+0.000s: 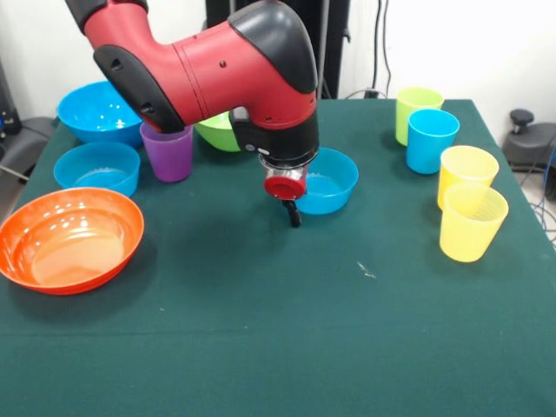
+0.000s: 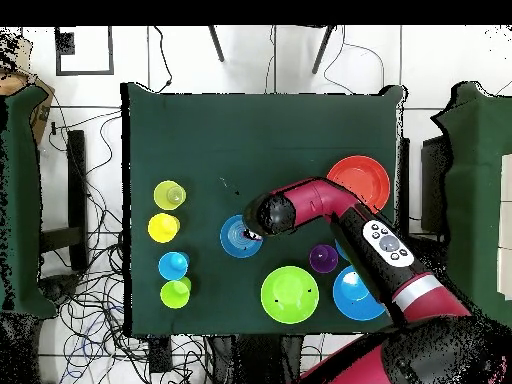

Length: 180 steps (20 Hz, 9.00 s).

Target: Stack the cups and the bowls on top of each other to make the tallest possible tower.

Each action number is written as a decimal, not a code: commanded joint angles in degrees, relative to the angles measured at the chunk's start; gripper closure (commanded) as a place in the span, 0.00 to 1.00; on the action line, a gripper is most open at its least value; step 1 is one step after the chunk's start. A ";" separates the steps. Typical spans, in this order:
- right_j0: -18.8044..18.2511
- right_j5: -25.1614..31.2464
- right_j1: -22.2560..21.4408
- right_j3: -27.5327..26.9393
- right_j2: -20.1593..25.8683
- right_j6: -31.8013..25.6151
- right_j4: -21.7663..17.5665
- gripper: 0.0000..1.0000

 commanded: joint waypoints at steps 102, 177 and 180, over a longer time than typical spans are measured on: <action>-1.67 1.39 -25.71 14.18 1.13 1.26 13.27 0.00; 13.68 -5.33 -28.09 2.49 -22.23 12.73 17.01 0.00; 10.06 -5.77 -27.59 4.07 -18.78 10.46 20.36 0.00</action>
